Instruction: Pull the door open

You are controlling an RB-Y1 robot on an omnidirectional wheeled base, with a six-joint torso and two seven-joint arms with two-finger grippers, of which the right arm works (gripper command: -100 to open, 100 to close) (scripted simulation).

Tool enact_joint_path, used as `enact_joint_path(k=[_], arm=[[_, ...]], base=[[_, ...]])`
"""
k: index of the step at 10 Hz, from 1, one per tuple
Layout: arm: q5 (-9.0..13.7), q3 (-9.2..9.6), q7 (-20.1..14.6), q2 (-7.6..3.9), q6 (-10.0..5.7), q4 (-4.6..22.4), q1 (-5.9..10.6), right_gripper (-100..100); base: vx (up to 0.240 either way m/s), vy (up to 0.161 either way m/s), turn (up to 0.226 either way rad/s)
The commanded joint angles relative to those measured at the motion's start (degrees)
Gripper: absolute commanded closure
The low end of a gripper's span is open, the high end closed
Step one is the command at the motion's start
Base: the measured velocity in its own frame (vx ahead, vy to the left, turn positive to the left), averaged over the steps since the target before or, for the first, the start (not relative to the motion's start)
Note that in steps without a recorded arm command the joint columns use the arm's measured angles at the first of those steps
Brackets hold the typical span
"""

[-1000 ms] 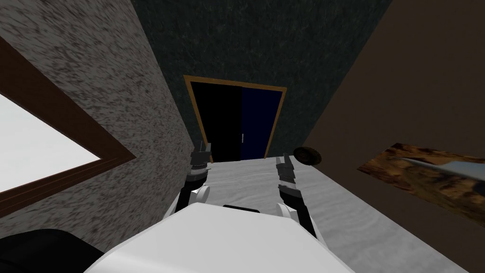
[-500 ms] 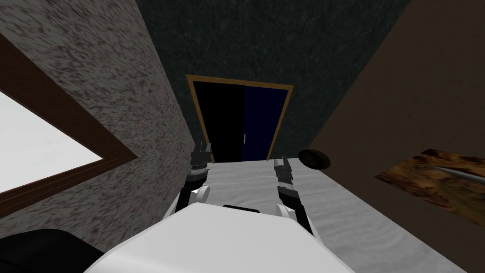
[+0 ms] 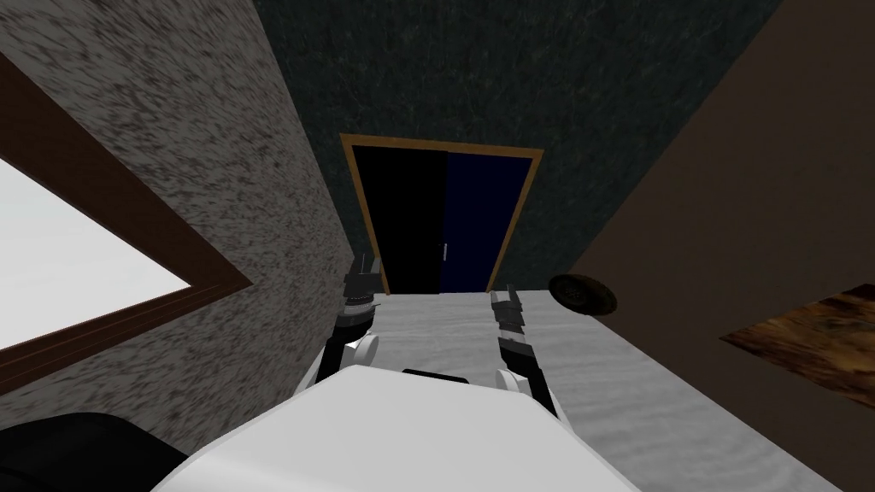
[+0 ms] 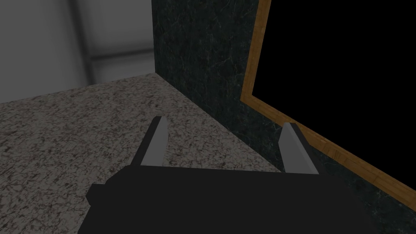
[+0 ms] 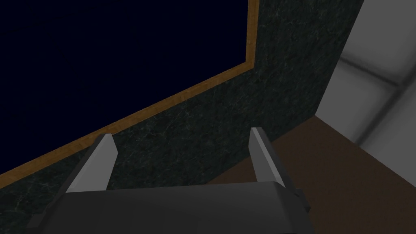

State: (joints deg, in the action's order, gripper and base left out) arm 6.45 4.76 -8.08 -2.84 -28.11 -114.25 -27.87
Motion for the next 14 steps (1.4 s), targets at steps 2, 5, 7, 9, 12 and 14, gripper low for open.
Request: enact_joint_path(k=[2, 5, 7, 9, 12, 14], arm=[[1.6, 0.02, -3.8, -1.01, -1.13, 3.1, 0.54, -100], [3.5, 0.14, -8.1, -2.00, -2.29, 6.9, 1.38, -100], [4.8, 0.22, -11.0, -2.66, -3.08, 9.4, 1.94, -100], [6.2, 0.31, -14.1, -3.30, -3.91, 12.1, 2.55, -100], [8.3, 0.43, -18.8, -4.27, -5.16, 16.2, 3.47, -100], [9.7, 0.52, -22.0, -4.88, -6.02, 18.9, 4.12, -100]], base=[[0.095, 0.017, 0.096], [0.097, 0.008, 0.093], [0.112, 0.006, 0.104], [0.103, 0.015, 0.098], [0.102, 0.009, 0.109], [0.109, 0.007, 0.111]])
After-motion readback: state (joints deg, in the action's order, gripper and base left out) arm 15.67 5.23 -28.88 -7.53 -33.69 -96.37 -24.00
